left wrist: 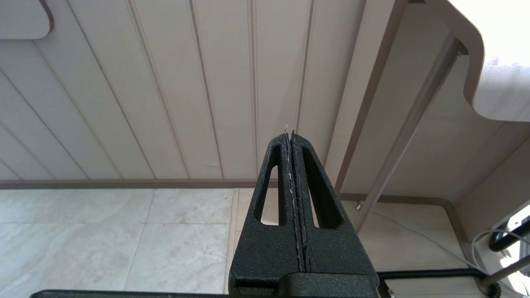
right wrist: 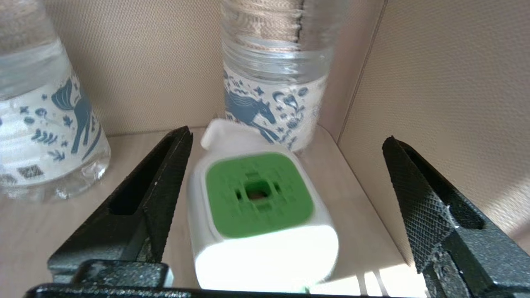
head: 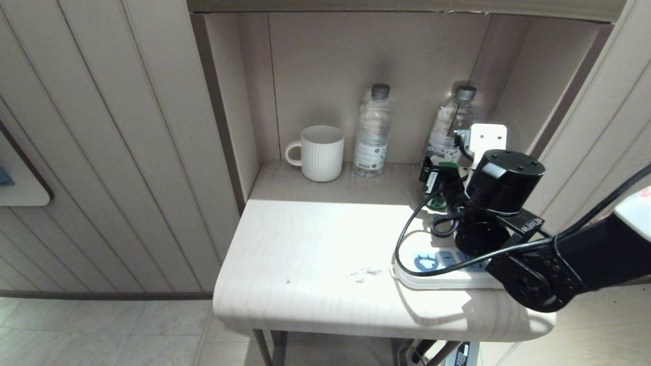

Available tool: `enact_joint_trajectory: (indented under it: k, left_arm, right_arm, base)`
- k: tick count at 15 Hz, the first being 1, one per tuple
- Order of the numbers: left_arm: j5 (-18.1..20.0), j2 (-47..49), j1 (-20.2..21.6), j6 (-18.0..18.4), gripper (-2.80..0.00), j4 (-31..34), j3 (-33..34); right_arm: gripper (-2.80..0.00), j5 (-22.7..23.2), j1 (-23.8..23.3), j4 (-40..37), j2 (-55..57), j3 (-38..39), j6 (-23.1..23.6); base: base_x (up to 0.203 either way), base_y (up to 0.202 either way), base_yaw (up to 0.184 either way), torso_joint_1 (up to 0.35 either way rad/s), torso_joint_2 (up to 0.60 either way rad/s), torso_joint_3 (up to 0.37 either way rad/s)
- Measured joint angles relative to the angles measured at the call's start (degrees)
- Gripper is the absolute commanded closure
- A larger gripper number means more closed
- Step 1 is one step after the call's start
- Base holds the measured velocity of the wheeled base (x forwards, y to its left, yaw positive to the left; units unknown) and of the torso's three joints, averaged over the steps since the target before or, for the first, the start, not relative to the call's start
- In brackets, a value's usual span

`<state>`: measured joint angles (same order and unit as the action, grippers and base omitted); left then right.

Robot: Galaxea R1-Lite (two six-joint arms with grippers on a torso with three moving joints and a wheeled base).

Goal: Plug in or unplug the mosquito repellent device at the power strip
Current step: Place the mosquito repellent liquid on the table

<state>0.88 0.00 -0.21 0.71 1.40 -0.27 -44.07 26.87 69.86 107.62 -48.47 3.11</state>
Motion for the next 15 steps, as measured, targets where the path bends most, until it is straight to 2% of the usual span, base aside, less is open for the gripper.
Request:
enact_joint_trajectory:
  k: [10, 15]
  left_arm:
    - [0.0, 0.0, 0.02, 0.0, 0.0, -0.01, 0.0]
    - [0.0, 0.0, 0.0, 0.0, 0.0, 0.0, 0.0]
  right_arm:
    - [-2.8, 1.91, 0.37, -0.54, -10.69, 11.85, 1.84]
    - [-2.8, 2.65, 2.0, -0.9, -12.0, 12.75, 1.79]
  base:
    - [0.0, 0.0, 0.0, 0.0, 0.0, 0.0]
    - [0.0, 0.0, 0.0, 0.0, 0.0, 0.0]
